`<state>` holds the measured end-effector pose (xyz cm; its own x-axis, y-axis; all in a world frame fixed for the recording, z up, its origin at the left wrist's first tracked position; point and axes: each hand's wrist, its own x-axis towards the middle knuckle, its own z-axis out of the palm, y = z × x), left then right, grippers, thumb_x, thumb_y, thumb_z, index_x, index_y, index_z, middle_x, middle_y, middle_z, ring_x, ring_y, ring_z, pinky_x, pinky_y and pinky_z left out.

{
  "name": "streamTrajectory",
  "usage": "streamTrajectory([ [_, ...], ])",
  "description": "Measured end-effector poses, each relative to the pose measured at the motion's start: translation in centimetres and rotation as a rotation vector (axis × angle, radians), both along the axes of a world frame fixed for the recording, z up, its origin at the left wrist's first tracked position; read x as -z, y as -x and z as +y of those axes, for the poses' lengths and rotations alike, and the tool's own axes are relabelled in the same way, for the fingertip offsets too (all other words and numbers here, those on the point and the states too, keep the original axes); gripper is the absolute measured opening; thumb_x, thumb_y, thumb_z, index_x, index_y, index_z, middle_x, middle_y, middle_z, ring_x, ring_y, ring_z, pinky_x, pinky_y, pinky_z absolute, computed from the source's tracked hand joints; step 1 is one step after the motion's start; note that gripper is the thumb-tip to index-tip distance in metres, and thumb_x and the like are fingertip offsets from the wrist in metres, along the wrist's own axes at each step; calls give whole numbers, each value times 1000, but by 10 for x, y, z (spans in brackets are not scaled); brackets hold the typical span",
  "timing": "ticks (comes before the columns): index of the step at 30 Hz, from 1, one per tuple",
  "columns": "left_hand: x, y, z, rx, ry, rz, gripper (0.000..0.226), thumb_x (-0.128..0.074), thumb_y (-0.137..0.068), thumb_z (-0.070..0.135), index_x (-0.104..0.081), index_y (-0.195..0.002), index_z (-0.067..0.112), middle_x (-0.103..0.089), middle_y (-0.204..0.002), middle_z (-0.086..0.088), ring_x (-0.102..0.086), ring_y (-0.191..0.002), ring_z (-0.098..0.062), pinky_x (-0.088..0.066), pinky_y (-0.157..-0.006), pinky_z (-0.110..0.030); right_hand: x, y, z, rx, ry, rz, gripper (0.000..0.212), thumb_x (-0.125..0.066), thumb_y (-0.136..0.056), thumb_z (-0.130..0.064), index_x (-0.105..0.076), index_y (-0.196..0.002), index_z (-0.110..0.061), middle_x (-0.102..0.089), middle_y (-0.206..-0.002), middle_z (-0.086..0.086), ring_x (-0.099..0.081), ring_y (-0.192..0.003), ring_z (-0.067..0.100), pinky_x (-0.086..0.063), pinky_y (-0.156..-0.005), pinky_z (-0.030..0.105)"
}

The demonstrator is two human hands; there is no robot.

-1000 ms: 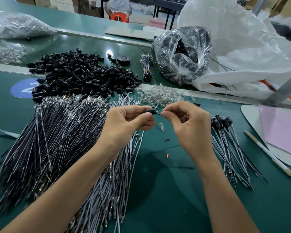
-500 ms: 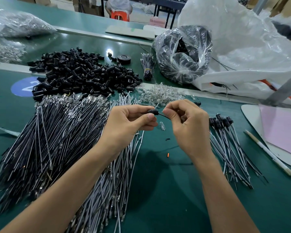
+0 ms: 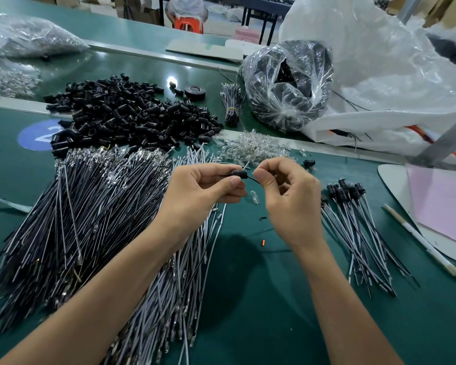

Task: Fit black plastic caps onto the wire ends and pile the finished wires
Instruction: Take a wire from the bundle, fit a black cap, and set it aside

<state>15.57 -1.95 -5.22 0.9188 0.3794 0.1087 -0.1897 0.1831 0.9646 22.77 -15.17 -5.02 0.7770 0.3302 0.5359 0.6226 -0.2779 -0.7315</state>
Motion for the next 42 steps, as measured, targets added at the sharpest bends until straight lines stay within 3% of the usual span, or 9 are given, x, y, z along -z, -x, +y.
streamTrajectory([
  [9, 0, 0, 0, -5, -34, 4, 17, -68, -82, -2, -72, -94, 10, -75, -74, -7, -74, -69, -18, -57, -63, -21, -1, -2, -4, 8, 65, -142, 9, -68, -86, -2, -66, -80, -8, -61, -79, -4, -51, -68, 7, -38, -66, 9],
  [17, 0, -1, -1, 18, -89, 28, 20, -66, -84, -5, -72, -92, 13, -76, -74, -3, -74, -70, -17, -57, -63, -20, -3, -3, -4, 15, -52, -17, 15, -65, -91, -8, -61, -83, -20, -60, -76, -8, -53, -65, 7, -42, -64, 18],
  [24, 0, 0, 0, -16, -31, 17, 17, -66, -84, -4, -71, -95, 8, -75, -75, -7, -73, -69, -17, -57, -64, -21, -4, -6, -6, 18, -27, 16, 17, -66, -90, -8, -61, -81, -21, -59, -74, -9, -51, -62, 5, -39, -62, 14],
  [34, 2, -1, 3, -34, -28, 34, 17, -67, -84, -2, -71, -98, 7, -75, -77, -9, -73, -69, -17, -57, -63, -21, -7, -7, -11, -16, -15, 24, 16, -77, -80, -9, -75, -83, -24, -59, -80, -12, -51, -66, 3, -33, -62, 12],
  [42, 2, -1, 3, -18, -29, 44, 16, -67, -83, -2, -72, -93, 10, -76, -76, -8, -74, -69, -19, -57, -63, -20, -10, -6, -10, 16, -45, 17, 22, -75, -82, -14, -66, -76, -33, -59, -77, -13, -49, -66, 2, -35, -65, 16],
])
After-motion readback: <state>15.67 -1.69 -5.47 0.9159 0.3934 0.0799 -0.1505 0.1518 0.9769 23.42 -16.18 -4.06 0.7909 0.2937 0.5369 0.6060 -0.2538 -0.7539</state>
